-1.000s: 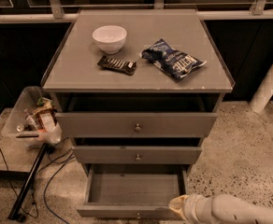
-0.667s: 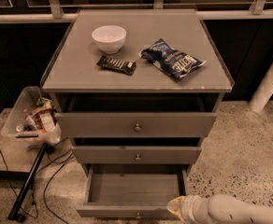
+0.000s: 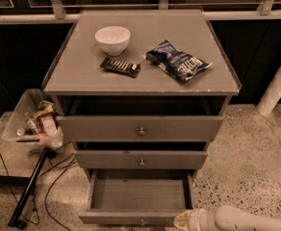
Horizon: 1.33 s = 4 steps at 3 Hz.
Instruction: Close bottom drawer
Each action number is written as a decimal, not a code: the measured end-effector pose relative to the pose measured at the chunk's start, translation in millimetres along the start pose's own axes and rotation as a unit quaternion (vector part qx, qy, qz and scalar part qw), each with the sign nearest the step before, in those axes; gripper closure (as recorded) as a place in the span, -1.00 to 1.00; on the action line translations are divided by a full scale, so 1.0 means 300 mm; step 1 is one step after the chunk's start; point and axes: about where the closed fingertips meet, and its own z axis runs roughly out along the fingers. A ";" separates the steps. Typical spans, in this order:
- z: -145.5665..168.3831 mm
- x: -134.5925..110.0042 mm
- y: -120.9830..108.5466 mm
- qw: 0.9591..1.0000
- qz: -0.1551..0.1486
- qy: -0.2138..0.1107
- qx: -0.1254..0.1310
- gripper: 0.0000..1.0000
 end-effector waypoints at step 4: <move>0.300 0.194 -0.019 0.998 0.012 -0.059 0.025 1.00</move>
Offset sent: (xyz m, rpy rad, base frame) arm 0.0003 -0.0051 -0.0955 0.1171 -0.0914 -0.0273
